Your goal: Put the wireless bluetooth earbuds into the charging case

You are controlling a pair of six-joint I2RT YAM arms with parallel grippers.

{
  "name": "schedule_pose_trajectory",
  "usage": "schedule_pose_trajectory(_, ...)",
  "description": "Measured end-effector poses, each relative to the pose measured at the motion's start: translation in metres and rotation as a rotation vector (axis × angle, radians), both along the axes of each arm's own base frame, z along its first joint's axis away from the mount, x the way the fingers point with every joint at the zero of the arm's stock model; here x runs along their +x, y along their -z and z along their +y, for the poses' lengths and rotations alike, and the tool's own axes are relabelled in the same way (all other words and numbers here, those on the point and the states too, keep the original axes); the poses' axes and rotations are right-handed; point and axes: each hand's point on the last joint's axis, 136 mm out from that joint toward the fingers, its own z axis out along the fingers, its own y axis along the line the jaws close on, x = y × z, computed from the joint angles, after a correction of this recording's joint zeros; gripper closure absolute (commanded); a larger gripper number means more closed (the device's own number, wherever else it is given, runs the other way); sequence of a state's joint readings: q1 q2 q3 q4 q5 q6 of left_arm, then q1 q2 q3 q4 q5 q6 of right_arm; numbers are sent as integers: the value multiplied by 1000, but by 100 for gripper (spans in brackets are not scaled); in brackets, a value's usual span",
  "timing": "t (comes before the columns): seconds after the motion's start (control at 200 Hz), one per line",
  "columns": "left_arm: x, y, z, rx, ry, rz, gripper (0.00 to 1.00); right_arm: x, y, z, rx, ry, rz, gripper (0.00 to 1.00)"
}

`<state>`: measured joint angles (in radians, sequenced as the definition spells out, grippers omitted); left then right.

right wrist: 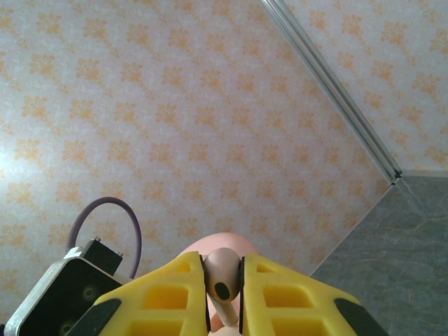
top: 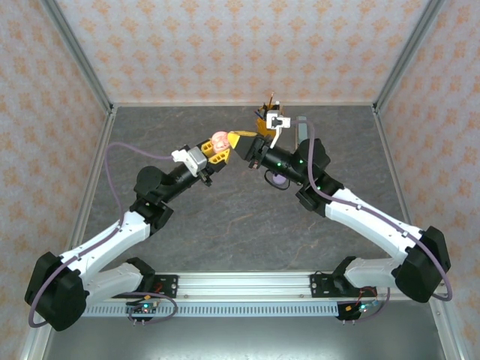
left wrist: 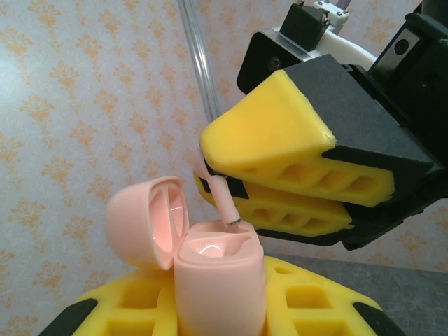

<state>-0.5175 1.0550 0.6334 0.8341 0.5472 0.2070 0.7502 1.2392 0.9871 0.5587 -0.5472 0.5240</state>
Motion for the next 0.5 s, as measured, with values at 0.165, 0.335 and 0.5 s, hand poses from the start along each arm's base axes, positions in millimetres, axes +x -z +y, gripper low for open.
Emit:
schedule_pose_trajectory(0.165, 0, -1, -1, -3, 0, -1, 100, -1, -1, 1, 4, -4, -4, 85)
schedule_pose_trajectory(0.335, -1, -2, -1, -3, 1, -2, 100, 1, 3, 4, -2, -7, 2, 85)
schedule_pose_trajectory(0.5, -1, -2, -1, -3, 1, -1, 100, 1, 4, 4, -5, -6, 2, 86)
